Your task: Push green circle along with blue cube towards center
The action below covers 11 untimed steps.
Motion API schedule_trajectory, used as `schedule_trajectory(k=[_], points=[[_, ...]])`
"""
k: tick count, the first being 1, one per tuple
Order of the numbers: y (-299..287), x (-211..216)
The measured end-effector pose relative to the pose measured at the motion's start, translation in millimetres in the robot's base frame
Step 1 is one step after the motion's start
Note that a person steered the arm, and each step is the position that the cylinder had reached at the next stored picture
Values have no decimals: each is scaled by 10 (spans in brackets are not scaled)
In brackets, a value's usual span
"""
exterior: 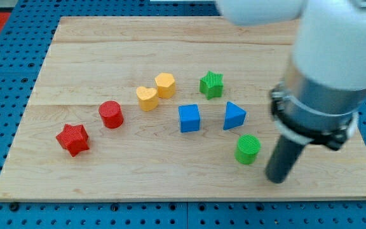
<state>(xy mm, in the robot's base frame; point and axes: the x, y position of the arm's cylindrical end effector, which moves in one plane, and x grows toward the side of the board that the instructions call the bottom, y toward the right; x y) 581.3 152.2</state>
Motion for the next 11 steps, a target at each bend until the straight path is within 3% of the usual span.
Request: schedule_trajectory(k=[1, 2, 4, 6, 9, 11], points=[[-161, -245], [-751, -254], [-895, -237], [-1397, -277], [-1402, -1035], [-1199, -830]])
